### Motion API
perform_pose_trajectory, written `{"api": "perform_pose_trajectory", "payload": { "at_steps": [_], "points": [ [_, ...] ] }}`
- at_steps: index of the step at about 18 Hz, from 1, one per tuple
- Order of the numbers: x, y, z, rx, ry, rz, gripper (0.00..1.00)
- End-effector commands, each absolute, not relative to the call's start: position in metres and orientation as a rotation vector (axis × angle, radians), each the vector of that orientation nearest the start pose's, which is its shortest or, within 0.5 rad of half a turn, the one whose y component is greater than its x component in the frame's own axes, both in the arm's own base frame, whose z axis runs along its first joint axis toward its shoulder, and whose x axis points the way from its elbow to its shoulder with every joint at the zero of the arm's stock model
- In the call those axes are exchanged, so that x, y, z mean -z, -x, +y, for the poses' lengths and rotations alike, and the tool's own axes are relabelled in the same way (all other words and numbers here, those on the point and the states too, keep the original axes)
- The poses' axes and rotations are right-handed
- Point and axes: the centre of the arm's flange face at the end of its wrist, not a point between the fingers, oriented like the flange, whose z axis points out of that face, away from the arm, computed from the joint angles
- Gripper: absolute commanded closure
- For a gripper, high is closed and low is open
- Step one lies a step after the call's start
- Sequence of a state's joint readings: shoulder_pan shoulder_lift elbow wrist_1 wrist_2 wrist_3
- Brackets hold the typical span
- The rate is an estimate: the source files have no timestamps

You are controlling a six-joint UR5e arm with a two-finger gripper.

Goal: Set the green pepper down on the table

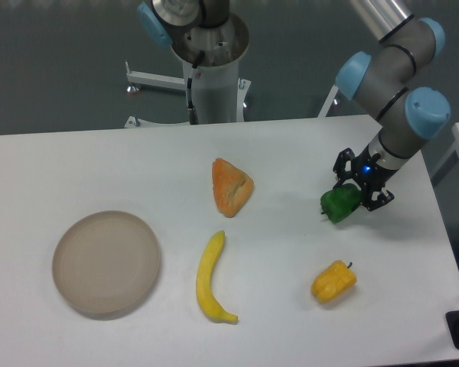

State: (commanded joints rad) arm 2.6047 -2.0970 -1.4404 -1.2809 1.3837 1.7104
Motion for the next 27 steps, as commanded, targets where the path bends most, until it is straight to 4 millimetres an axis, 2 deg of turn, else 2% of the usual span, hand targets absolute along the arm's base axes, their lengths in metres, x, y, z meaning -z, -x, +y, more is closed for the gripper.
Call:
{"api": "perform_pose_trajectory", "payload": {
  "at_steps": [2,7,10,13,16,18,23,27],
  "points": [
    [-0.280,0.498,0.473,0.179,2.811,0.977,0.00],
    [-0.303,0.513,0.494,0.080,2.859,1.030,0.00],
    [-0.319,0.514,0.516,0.019,2.869,1.045,0.00],
    [-0.336,0.525,0.523,-0.049,2.881,1.012,0.00],
    [-0.341,0.522,0.544,-0.121,2.939,1.031,0.00],
    [-0.345,0.522,0.551,-0.148,2.966,0.977,0.00],
    [-0.339,0.517,0.579,-0.210,3.023,0.936,0.00],
    [-0.342,0.517,0.587,-0.229,3.024,0.894,0.00]
  ]
}}
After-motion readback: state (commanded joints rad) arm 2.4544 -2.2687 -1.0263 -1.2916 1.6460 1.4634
